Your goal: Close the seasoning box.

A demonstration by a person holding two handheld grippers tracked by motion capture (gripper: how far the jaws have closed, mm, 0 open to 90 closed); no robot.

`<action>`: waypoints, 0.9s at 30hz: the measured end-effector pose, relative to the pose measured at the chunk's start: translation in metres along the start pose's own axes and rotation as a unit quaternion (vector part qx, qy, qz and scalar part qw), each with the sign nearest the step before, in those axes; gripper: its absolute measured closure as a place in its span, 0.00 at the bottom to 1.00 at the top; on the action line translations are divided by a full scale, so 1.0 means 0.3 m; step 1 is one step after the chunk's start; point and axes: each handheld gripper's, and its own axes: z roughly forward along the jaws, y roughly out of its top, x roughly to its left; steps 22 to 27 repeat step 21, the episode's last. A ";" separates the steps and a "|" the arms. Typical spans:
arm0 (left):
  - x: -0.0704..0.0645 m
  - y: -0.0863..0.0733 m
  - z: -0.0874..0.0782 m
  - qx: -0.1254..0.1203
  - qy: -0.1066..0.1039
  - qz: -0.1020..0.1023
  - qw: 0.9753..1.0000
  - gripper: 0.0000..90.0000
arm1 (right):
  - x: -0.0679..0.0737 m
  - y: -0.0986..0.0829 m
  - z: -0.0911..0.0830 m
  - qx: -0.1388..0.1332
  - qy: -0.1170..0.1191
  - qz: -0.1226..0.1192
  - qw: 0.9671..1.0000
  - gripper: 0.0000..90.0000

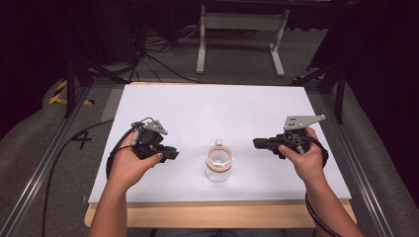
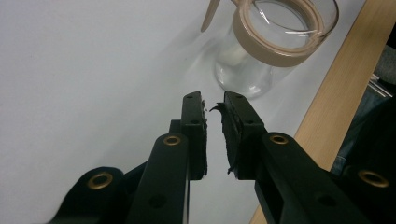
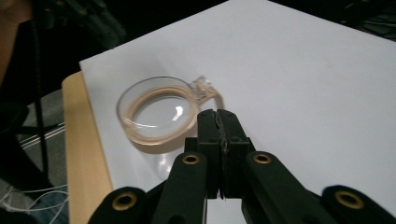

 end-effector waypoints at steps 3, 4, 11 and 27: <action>0.004 -0.004 -0.002 -0.006 -0.001 -0.005 1.000 0.87 | -0.037 -0.014 -0.026 -0.005 -0.018 0.013 1.000 1.00; 0.006 -0.006 -0.004 -0.007 0.000 -0.005 1.000 0.87 | -0.051 -0.021 -0.036 -0.006 -0.027 0.019 0.999 1.00; 0.031 -0.020 -0.001 -0.009 0.007 -0.017 1.000 0.86 | -0.128 -0.072 -0.048 0.010 -0.081 0.039 0.996 0.98; 0.066 -0.039 0.007 -0.024 0.014 -0.042 0.999 0.75 | -0.186 -0.123 -0.019 0.026 -0.103 0.069 0.992 0.84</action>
